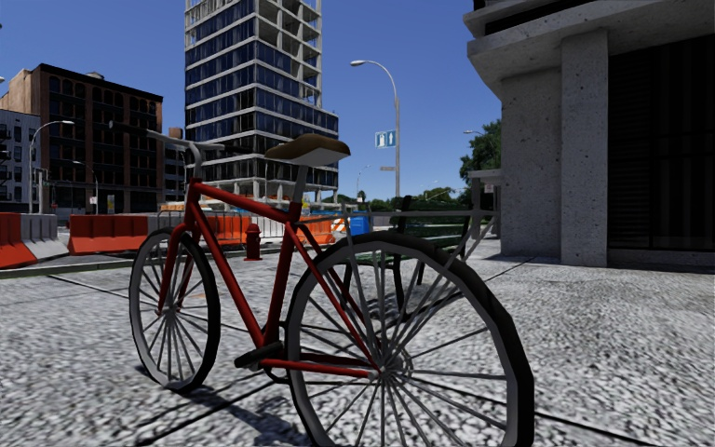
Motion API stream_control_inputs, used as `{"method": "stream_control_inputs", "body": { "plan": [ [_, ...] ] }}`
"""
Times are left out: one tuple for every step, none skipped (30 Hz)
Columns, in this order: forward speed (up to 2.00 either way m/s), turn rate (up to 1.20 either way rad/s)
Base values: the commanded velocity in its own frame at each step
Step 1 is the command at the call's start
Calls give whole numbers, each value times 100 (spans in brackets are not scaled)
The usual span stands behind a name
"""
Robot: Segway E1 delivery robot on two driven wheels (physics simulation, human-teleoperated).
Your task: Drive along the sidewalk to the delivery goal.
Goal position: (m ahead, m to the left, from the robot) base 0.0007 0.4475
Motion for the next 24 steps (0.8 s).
{"method": "stream_control_inputs", "body": {
  "plan": [
    [0, 0],
    [0, 0],
    [0, 0],
    [0, 0],
    [0, 0],
    [0, 0],
    [0, 0],
    [0, 0],
    [0, 0],
    [0, 0],
    [0, 0],
    [0, 0],
    [0, 0],
    [0, 0],
    [0, 0],
    [0, 0],
    [0, 0],
    [0, 0],
    [0, 0],
    [0, 0],
    [0, 0],
    [0, 0],
    [0, 0],
    [0, 0]
  ]
}}
